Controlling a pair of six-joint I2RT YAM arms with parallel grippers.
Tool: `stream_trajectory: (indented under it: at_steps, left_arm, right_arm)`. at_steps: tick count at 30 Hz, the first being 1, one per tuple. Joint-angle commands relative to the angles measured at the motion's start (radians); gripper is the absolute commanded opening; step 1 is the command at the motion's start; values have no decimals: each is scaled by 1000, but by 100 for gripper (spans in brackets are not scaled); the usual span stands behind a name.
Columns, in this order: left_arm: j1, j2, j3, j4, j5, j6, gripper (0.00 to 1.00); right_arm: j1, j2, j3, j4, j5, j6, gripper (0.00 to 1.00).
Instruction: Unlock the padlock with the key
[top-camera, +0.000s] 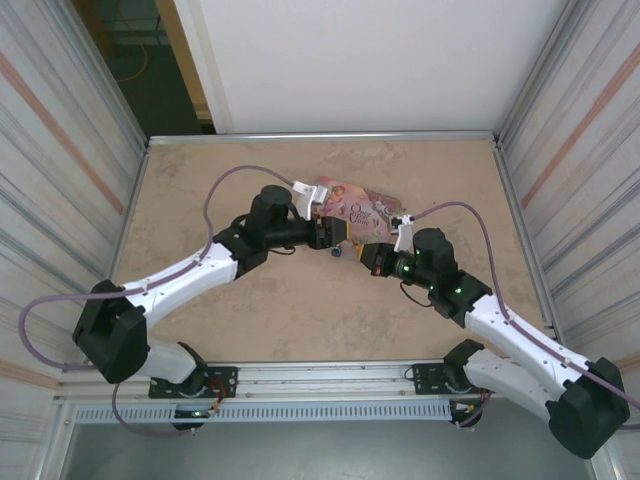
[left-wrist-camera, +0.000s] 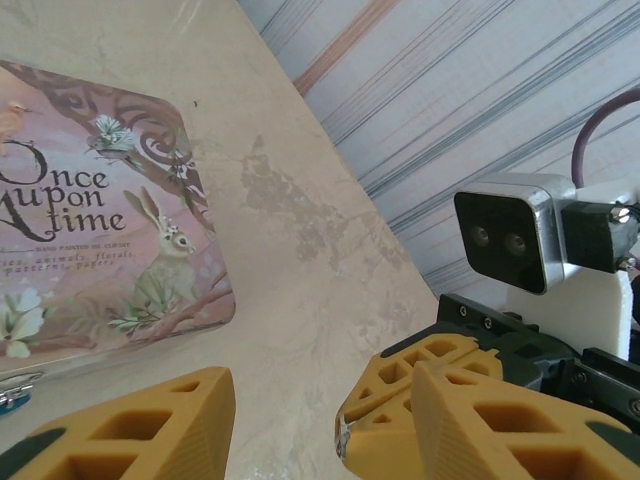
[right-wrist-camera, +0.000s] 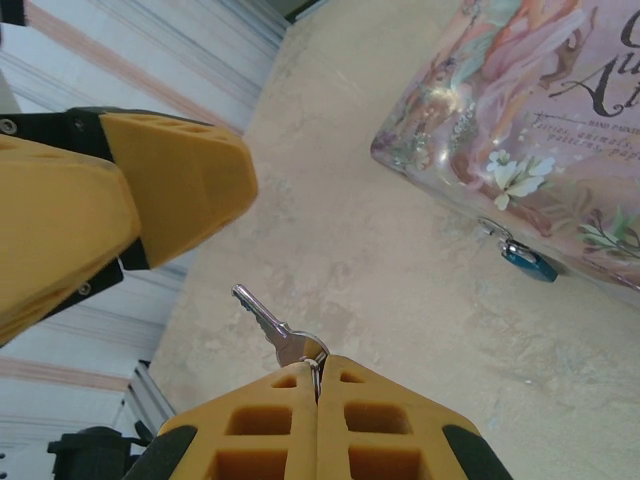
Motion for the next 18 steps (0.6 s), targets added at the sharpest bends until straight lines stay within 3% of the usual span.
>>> stream_trajectory:
  at_steps: [1,10,18]
  left_arm:
    - [-14,21,36,53,29,-18,49]
    - [-30,57,47,73,42,-38,43]
    - [-29,51,42,62,39,-34,21]
  right_arm:
    - [13,-3,48,40,4,12,0]
    - [28,21,66,54,18,11,0]
    - [32,27,66,40,36,14,0]
